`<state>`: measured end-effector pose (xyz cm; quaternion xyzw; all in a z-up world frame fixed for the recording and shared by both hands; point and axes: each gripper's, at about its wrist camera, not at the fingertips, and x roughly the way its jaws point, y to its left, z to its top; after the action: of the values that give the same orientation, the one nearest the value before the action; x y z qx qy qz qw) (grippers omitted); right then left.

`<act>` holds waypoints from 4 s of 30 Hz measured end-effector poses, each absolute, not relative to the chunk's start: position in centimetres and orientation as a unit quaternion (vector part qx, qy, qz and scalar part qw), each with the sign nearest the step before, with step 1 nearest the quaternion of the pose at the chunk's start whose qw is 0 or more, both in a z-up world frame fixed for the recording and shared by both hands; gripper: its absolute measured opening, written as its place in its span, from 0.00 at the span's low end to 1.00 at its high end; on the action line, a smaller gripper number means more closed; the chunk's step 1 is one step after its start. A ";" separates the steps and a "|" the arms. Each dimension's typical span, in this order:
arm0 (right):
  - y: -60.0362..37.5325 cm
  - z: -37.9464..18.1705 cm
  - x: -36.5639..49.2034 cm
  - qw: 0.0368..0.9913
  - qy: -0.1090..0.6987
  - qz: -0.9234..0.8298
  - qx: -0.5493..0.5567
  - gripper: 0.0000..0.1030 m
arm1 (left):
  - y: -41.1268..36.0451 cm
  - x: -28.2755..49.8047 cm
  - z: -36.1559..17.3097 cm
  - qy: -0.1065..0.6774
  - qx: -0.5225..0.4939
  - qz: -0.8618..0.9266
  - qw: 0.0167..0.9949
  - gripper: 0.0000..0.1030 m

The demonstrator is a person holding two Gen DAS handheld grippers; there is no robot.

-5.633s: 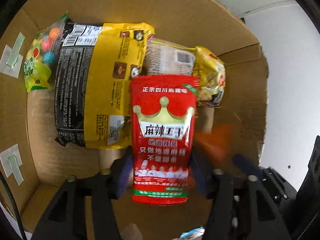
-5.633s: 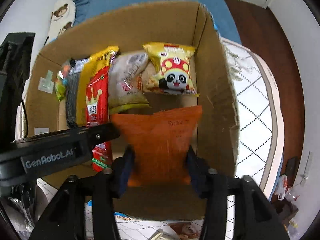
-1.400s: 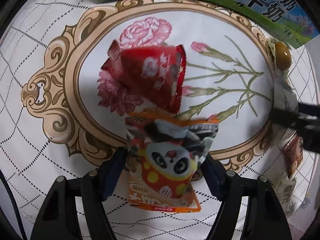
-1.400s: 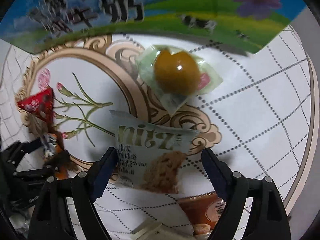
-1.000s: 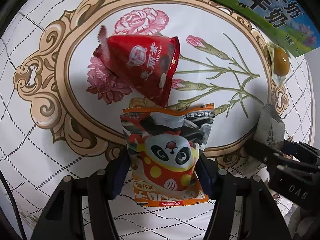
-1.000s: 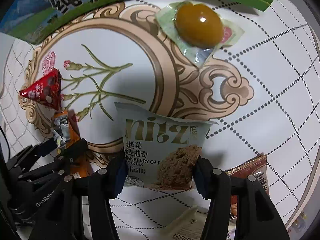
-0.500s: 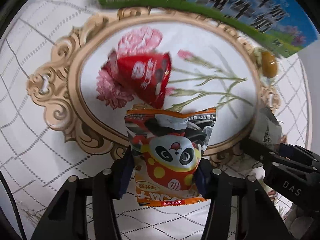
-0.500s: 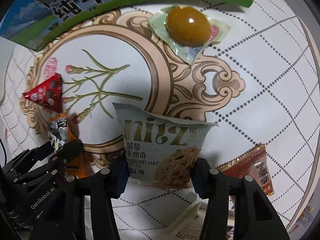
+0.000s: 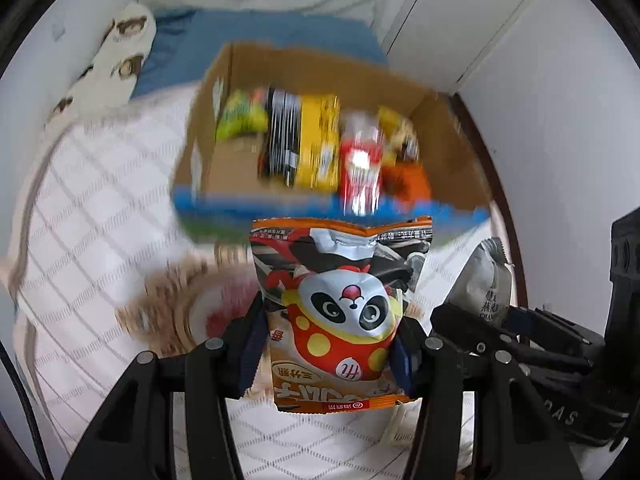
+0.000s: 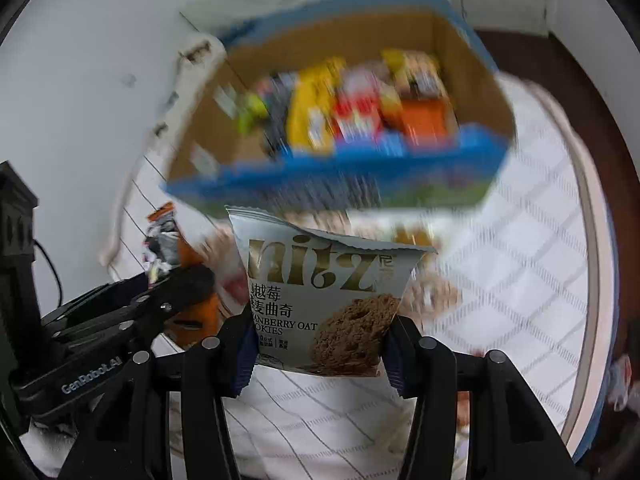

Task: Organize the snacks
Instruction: 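Carry both packets into the cardboard box and open both tools, then grasp the white Franzzi cookie packet with left tool while right tool grasps the brown packet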

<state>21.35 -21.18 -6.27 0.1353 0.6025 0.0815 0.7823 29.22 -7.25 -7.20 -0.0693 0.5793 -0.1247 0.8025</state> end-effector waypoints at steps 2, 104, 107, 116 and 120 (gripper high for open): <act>-20.8 -4.0 23.5 0.798 0.582 0.086 0.129 0.53 | -6.9 31.2 -5.6 0.572 -0.063 -0.121 0.808 0.49; -32.2 -15.4 8.6 0.683 0.714 -0.079 0.132 0.75 | -14.9 17.7 -25.2 0.755 -0.004 -0.149 0.639 0.84; -34.3 -19.6 4.8 0.631 0.734 -0.100 0.230 0.54 | -15.2 16.6 -27.1 0.778 0.004 -0.154 0.609 0.84; -29.8 -23.8 2.7 0.575 0.737 0.024 0.355 0.50 | -12.4 17.0 -29.0 0.808 -0.092 -0.121 0.570 0.84; -30.1 -21.0 3.2 0.626 0.728 0.010 0.280 0.65 | -13.2 17.1 -29.8 0.812 -0.131 -0.123 0.555 0.84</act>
<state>3.18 -30.07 -20.98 0.2798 0.7277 0.0098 0.6261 17.08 -13.15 -29.76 -0.1312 0.8124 -0.1235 0.5546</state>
